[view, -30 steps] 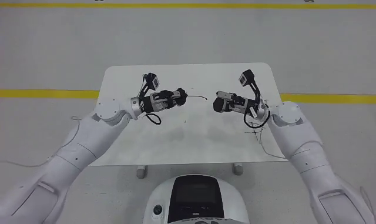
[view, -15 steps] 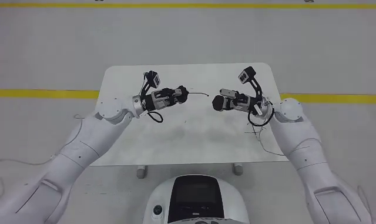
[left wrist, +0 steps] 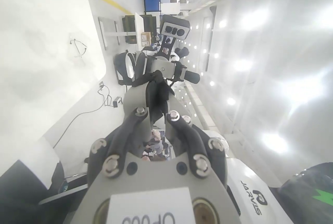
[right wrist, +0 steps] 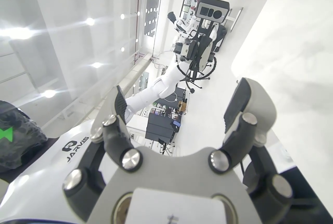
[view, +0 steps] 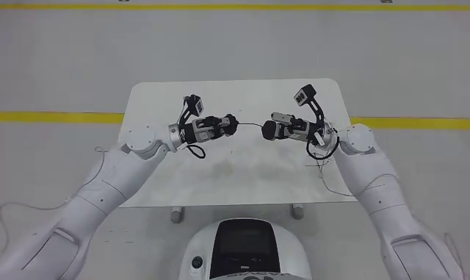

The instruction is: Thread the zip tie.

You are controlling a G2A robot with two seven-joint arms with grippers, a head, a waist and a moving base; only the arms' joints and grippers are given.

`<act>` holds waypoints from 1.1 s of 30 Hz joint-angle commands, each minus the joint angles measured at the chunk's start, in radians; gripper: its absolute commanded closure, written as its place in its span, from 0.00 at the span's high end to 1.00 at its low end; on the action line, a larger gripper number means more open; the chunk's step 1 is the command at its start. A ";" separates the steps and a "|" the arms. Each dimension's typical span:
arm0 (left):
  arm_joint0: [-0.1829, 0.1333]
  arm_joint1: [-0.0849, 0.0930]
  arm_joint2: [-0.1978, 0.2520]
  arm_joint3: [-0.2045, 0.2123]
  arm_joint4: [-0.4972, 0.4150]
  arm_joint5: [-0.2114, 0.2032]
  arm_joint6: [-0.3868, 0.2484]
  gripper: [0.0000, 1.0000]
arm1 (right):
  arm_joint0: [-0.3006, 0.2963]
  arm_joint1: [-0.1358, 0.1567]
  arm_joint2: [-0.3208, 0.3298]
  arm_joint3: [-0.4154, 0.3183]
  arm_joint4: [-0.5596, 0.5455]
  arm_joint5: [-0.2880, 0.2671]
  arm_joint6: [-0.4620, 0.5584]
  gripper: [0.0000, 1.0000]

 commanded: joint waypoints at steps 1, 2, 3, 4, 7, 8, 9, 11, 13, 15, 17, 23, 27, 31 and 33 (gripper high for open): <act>0.000 0.000 0.000 0.000 -0.001 0.000 0.000 0.00 | 0.000 0.000 0.000 0.000 0.000 0.000 0.000 1.00; 0.000 0.000 0.000 0.000 -0.001 0.000 0.000 0.00 | 0.000 0.000 0.000 0.000 0.000 0.000 0.000 1.00; 0.000 0.000 0.000 0.000 -0.001 0.000 0.000 0.00 | 0.000 0.000 0.000 0.000 0.000 0.000 0.000 1.00; 0.007 -0.001 -0.001 -0.009 -0.006 0.001 0.014 0.00 | 0.000 0.000 0.000 0.000 0.000 0.000 0.000 1.00; 0.020 -0.001 -0.011 -0.024 -0.010 0.016 0.015 0.00 | -0.020 -0.001 -0.001 -0.028 0.005 0.002 -0.043 1.00; 0.024 0.000 -0.014 -0.024 -0.005 0.018 0.013 0.00 | -0.023 -0.001 -0.001 -0.031 0.014 0.000 -0.040 1.00; 0.028 0.000 -0.017 -0.025 0.000 0.021 0.011 0.00 | -0.025 -0.001 0.000 -0.033 0.029 0.000 -0.031 1.00; 0.033 0.001 -0.022 -0.024 0.006 0.027 0.014 0.00 | -0.023 -0.001 0.002 -0.033 0.038 0.000 -0.017 1.00; 0.038 0.000 -0.027 -0.025 0.011 0.033 0.019 0.00 | -0.021 -0.001 0.001 -0.036 0.038 0.000 0.004 1.00; 0.041 -0.001 -0.031 -0.024 0.014 0.036 0.024 0.00 | -0.020 -0.002 0.000 -0.036 0.036 0.000 0.014 1.00; 0.043 -0.003 -0.035 -0.026 0.015 0.039 0.024 0.00 | -0.020 -0.003 0.002 -0.031 0.034 0.000 0.020 1.00; 0.046 -0.005 -0.037 -0.027 0.010 0.041 0.018 0.00 | -0.018 -0.006 0.009 -0.013 0.039 0.000 0.042 0.47; 0.046 -0.005 -0.037 -0.027 0.010 0.041 0.018 0.00 | -0.017 -0.009 0.015 0.000 0.039 0.000 0.045 0.43; 0.046 -0.005 -0.037 -0.027 0.010 0.041 0.018 0.00 | -0.014 -0.013 0.016 0.015 0.031 0.000 0.045 0.42; 0.046 -0.005 -0.037 -0.027 0.010 0.041 0.018 0.00 | -0.012 -0.015 0.018 0.023 0.026 0.000 0.047 0.40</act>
